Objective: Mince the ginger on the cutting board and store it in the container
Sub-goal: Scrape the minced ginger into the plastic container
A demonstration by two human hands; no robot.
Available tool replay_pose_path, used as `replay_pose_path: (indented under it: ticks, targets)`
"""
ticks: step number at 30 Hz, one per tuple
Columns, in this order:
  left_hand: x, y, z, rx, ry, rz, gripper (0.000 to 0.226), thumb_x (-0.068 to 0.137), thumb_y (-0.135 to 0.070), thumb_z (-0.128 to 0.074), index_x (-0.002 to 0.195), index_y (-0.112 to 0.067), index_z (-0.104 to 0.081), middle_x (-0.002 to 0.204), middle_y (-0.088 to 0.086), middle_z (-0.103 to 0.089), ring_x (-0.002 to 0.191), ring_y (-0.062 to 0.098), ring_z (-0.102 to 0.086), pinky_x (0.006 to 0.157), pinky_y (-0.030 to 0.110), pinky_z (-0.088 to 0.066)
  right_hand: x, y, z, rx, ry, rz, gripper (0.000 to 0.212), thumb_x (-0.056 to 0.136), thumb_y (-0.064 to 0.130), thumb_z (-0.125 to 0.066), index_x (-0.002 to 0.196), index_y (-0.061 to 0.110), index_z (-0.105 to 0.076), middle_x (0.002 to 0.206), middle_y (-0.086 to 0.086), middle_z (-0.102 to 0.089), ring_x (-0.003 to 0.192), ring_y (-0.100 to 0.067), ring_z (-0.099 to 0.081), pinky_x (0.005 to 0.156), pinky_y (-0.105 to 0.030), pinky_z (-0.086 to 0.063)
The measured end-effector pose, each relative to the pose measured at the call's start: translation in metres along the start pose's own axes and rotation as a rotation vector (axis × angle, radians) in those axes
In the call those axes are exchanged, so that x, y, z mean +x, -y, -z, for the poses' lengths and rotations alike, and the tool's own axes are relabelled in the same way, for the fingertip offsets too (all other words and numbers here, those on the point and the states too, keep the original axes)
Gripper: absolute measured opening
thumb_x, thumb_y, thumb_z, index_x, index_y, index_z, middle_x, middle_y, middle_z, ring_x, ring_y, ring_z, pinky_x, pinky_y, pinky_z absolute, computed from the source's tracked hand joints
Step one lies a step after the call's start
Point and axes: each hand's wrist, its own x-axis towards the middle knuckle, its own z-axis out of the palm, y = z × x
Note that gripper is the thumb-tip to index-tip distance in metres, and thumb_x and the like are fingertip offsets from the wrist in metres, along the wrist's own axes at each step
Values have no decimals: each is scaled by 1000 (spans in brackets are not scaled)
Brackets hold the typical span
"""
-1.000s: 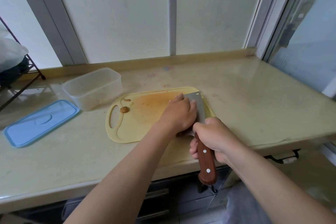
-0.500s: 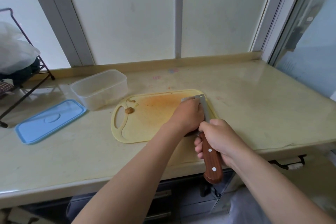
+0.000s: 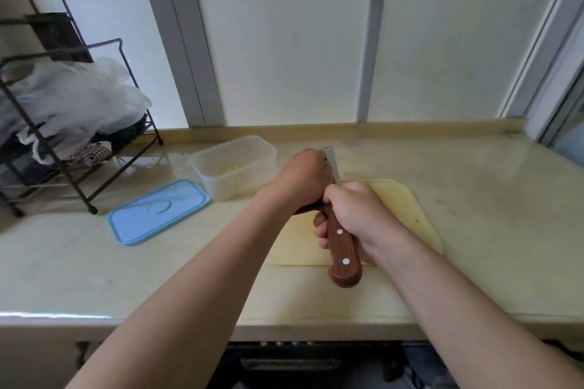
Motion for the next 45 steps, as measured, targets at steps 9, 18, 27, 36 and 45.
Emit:
replay_pose_path:
  ticks: [9, 18, 27, 36, 45]
  targets:
    - [21, 81, 73, 3, -71, 159, 30, 99, -16, -41, 86, 2, -62, 88, 16, -64, 76, 27, -53, 58, 33, -35, 48, 29, -94, 65, 108, 27, 18, 92, -1, -35, 89, 0, -54, 61, -11, -50, 40, -23, -48, 44, -29, -45]
    - [45, 147, 74, 110, -10, 311, 21, 94, -4, -42, 95, -1, -63, 104, 18, -67, 88, 33, -59, 69, 31, -41, 69, 36, -94, 6, 91, -29, 14, 93, -3, -35, 91, 10, -42, 69, -13, -46, 41, -20, -44, 44, -28, -42]
    - [45, 157, 76, 96, -74, 298, 30, 84, 8, -45, 110, 9, -59, 113, 24, -62, 92, 28, -61, 53, 26, -39, 61, 45, -36, -76, 6, 42, 13, 96, -3, -41, 97, 8, -47, 65, -15, -50, 39, -22, -47, 39, -28, -45]
    - [39, 111, 72, 55, -279, 163, 33, 85, 3, -45, 90, -19, -69, 91, 4, -62, 79, 24, -54, 70, 25, -42, 35, 32, 55, -172, -149, 70, 12, 97, 0, -46, 87, 4, -51, 53, -15, -55, 36, -22, -49, 37, -27, -43]
    - [-18, 5, -15, 6, -13, -170, 24, 96, -13, -49, 99, -10, -72, 100, 7, -71, 93, 25, -63, 82, 34, -51, -4, -22, 122, -259, -249, -44, 14, 99, 3, -46, 87, 4, -51, 58, -16, -56, 39, -24, -50, 38, -28, -45]
